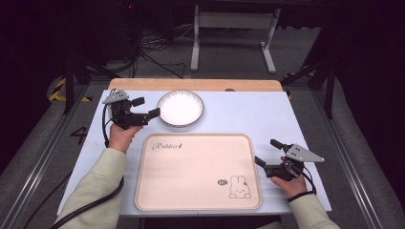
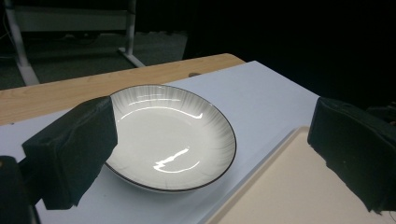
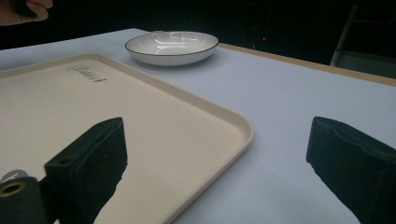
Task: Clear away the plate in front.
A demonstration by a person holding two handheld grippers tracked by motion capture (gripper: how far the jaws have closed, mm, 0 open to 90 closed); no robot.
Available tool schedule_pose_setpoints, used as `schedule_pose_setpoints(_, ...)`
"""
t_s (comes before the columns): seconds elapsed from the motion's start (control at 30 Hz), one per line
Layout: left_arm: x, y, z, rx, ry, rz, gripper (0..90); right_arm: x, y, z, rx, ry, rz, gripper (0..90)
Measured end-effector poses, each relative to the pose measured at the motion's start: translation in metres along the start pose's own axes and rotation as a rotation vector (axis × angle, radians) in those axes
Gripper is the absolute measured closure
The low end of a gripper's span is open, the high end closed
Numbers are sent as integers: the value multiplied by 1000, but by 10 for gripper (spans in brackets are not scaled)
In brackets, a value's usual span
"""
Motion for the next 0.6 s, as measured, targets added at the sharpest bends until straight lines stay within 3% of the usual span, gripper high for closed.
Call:
schedule_pose_setpoints(0.17,-3,4,-1,-1,10,14,23,0,0,0,2,1,1,53)
schedule_pose_setpoints(0.4,-5,7,-5,-15,16,88,34,1,0,0,0,-6,3,34)
schedule_pose_setpoints(0.6,-14,14,-6,4,49,88,38,1,0,0,0,-8,-3,24)
Point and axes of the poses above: each handheld gripper's, and its own axes: x roughly backward along the jaws, z roughly out of its underside, y roughly to its left, the point moved 6 cm from there along -x, roughly forward along the jaws, and after that the axes turned 3 degrees about -y, right-handed, at the moved point
